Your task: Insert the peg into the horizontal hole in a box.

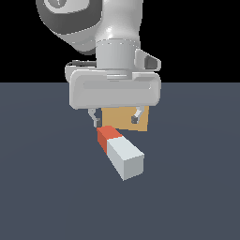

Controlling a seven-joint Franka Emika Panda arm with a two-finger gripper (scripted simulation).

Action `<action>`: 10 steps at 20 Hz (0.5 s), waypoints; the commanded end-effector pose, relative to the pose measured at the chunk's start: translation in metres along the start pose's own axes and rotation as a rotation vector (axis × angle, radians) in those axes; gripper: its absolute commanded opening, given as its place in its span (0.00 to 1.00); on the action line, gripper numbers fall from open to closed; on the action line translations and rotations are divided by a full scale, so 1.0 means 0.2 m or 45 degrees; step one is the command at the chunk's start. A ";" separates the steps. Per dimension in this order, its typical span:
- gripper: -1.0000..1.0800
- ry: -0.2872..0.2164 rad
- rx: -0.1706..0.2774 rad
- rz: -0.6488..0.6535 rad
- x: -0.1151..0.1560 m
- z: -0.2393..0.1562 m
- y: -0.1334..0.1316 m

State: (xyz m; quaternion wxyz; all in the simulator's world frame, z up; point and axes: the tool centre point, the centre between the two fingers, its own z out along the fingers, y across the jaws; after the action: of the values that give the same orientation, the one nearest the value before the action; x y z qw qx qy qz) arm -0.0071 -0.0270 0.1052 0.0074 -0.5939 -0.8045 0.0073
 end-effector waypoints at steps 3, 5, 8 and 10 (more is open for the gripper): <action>0.96 -0.003 -0.013 -0.093 -0.06 0.07 0.02; 0.96 -0.004 -0.017 -0.124 -0.08 0.10 0.02; 0.96 -0.005 -0.021 -0.160 -0.11 0.12 0.03; 0.96 -0.006 -0.024 -0.177 -0.12 0.14 0.04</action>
State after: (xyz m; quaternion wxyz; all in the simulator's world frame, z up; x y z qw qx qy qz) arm 0.0049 -0.0461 0.0795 0.0014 -0.5420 -0.8404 0.0014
